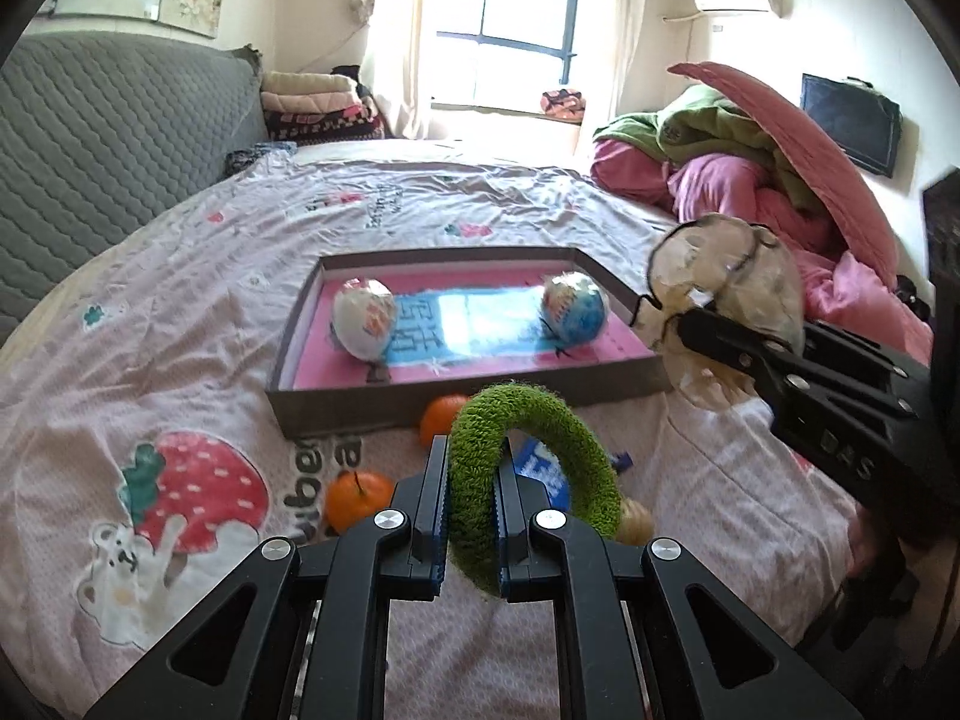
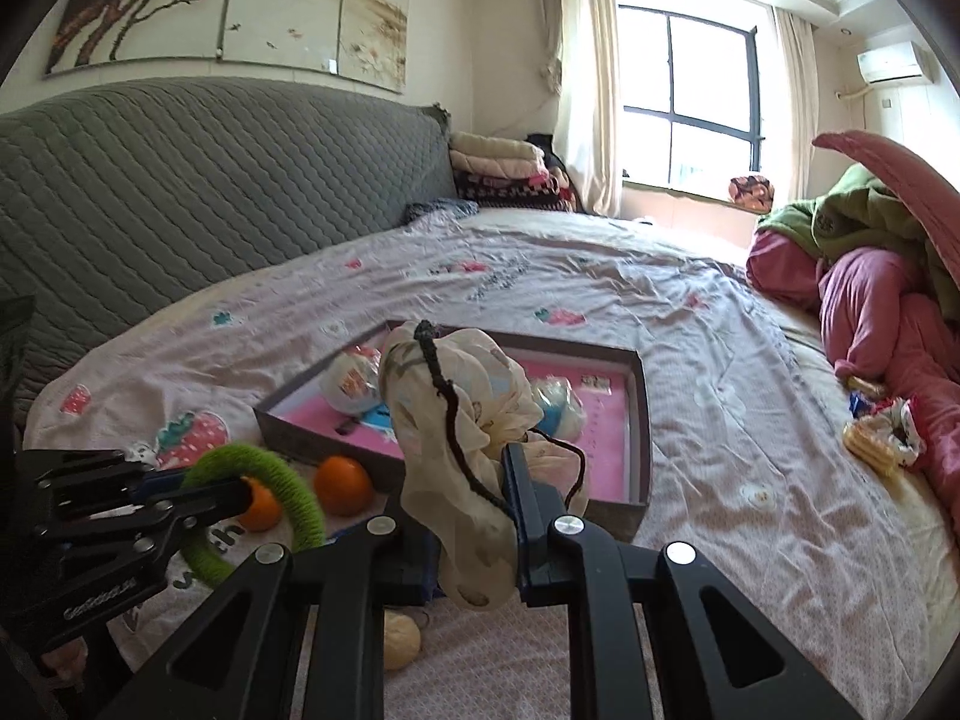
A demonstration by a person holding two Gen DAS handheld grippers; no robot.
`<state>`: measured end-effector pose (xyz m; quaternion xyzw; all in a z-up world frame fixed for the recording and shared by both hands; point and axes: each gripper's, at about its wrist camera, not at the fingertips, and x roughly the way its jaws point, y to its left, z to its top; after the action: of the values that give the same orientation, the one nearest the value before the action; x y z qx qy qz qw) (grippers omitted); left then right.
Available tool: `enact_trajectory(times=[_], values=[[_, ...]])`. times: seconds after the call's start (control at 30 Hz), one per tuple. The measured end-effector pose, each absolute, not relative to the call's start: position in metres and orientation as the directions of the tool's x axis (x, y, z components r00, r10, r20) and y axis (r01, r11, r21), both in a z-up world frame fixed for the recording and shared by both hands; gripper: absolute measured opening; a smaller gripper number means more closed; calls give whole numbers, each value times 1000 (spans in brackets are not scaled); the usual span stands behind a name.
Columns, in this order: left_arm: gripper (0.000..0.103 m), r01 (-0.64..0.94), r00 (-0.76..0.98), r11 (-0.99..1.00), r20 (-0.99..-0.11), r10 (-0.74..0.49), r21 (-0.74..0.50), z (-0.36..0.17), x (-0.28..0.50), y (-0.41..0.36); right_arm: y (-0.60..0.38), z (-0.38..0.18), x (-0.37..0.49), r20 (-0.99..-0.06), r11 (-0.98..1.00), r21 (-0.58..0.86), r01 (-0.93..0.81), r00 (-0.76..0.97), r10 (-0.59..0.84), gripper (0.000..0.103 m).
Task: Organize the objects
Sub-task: 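Lift the ring and the bag and carry both over the pink tray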
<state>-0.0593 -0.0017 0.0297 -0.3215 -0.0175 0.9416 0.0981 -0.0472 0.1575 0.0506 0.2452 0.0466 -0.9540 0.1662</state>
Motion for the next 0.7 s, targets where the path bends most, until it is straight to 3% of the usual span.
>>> enact_trajectory(times=[0.7], values=[[11, -128, -775, -990, -616, 141, -65, 39, -87, -2, 155, 71, -45, -387, -932, 17, 361, -857, -339, 19]])
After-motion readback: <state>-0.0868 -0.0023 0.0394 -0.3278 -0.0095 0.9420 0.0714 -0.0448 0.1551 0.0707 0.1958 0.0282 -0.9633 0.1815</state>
